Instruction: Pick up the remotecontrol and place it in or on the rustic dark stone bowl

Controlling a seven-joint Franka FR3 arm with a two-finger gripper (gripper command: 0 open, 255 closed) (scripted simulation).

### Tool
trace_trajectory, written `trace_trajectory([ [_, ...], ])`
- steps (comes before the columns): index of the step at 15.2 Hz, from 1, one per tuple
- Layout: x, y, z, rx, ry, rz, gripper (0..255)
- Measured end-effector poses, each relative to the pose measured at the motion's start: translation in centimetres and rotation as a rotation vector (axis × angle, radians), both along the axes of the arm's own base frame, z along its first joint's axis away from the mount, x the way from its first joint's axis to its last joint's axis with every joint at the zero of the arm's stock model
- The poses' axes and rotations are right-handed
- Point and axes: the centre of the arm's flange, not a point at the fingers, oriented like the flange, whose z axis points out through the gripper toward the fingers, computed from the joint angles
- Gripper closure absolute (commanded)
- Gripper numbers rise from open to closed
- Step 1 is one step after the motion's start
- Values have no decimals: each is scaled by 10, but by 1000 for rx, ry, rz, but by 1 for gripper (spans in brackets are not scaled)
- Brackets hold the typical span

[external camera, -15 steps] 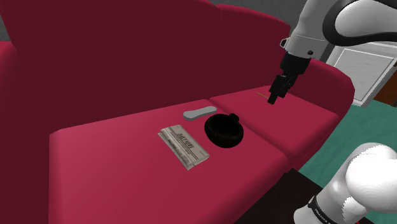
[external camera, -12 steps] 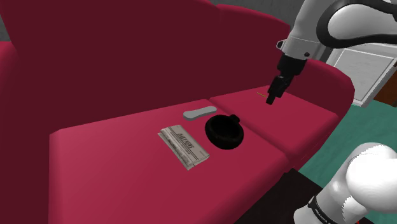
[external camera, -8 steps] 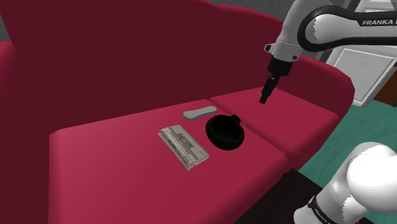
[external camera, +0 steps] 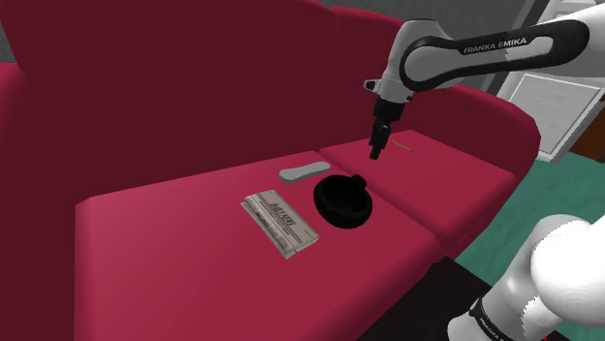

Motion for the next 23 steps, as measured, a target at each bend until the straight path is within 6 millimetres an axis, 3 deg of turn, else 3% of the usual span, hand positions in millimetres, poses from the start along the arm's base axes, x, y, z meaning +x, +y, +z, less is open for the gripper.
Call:
trace_trajectory([
  [8, 95, 12, -47, 1, 18, 370, 0],
  [16, 175, 59, -100, 3, 36, 741, 0],
  [18, 188, 72, -110, 4, 39, 804, 0],
  [23, 192, 74, -138, 5, 40, 826, 0],
])
